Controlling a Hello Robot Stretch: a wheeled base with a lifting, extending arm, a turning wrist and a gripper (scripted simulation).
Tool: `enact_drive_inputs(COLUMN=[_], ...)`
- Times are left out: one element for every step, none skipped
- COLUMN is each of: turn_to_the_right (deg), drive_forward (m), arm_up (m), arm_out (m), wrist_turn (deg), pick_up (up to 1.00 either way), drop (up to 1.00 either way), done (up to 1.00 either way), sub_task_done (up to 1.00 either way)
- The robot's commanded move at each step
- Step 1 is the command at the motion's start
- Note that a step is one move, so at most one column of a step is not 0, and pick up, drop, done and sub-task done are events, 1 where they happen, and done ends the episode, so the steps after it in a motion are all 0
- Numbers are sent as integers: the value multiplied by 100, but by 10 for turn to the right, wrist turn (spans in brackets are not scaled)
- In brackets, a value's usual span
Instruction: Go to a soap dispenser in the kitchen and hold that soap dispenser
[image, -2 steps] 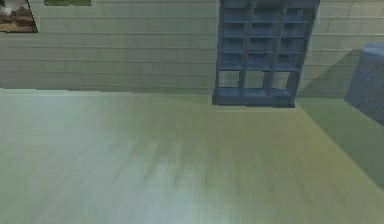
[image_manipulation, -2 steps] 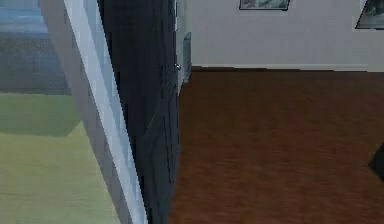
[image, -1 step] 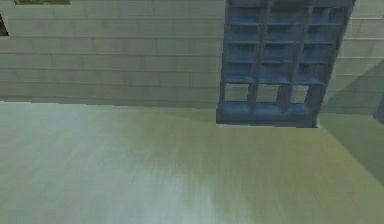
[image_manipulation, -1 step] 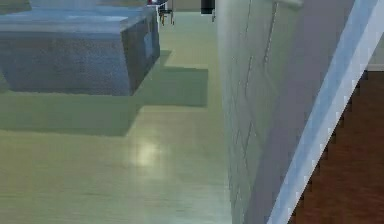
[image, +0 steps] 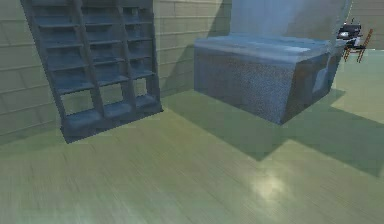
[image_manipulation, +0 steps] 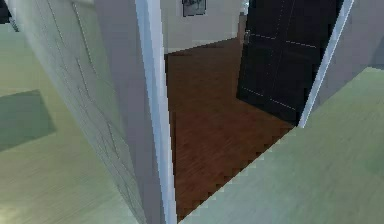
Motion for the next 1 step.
enact_drive_inputs(turn_to_the_right=[30], drive_forward=[0], arm_up=[0], arm_out=[0], wrist_turn=[0], pick_up=[0], drop=[0], done=[0], sub_task_done=[0])
